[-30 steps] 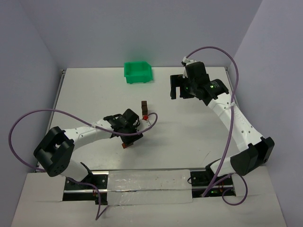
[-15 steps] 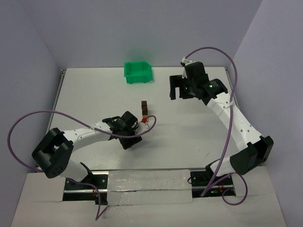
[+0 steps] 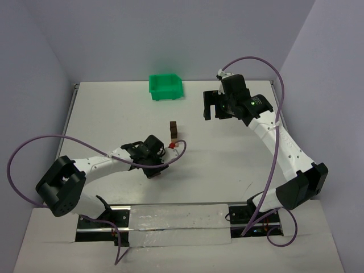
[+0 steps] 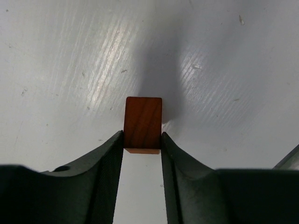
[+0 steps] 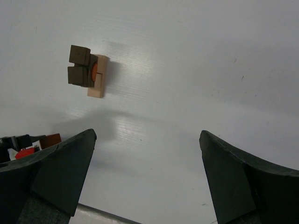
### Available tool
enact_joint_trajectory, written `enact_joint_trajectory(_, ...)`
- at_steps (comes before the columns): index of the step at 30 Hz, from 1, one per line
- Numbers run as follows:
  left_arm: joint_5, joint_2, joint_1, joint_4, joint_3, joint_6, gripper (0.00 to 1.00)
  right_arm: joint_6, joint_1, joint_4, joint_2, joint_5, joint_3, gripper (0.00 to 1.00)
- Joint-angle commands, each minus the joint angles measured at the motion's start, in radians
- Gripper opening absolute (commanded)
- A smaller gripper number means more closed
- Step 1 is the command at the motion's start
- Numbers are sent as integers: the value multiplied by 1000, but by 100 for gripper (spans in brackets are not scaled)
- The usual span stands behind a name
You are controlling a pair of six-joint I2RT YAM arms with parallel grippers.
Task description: Build the wood block tower
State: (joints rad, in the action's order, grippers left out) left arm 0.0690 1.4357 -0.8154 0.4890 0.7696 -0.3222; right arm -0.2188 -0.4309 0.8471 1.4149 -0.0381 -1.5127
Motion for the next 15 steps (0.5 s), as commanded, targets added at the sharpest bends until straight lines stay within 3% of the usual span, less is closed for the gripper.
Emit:
enact_joint_trajectory(1,20,-27,5,-66,6,16,35,2,7,-5,9,-12,-41,100)
enact_joint_trajectory(3,8,-56,4,-61,28,61,26,2,7,-3,10,-12,-40,100)
enact_joint_trajectory(6,-7,-119,0,-27,93,147,1,1,7,-5,13,-12,-43,100)
enact_joint_trajectory(12,-64,-173,-58,77,272,438,0,-4,8,3,37,-25,-70,100)
enact_joint_trajectory(15,-236,-117,-87,135,403,616,0,-7,7,3,50,-38,-78,100)
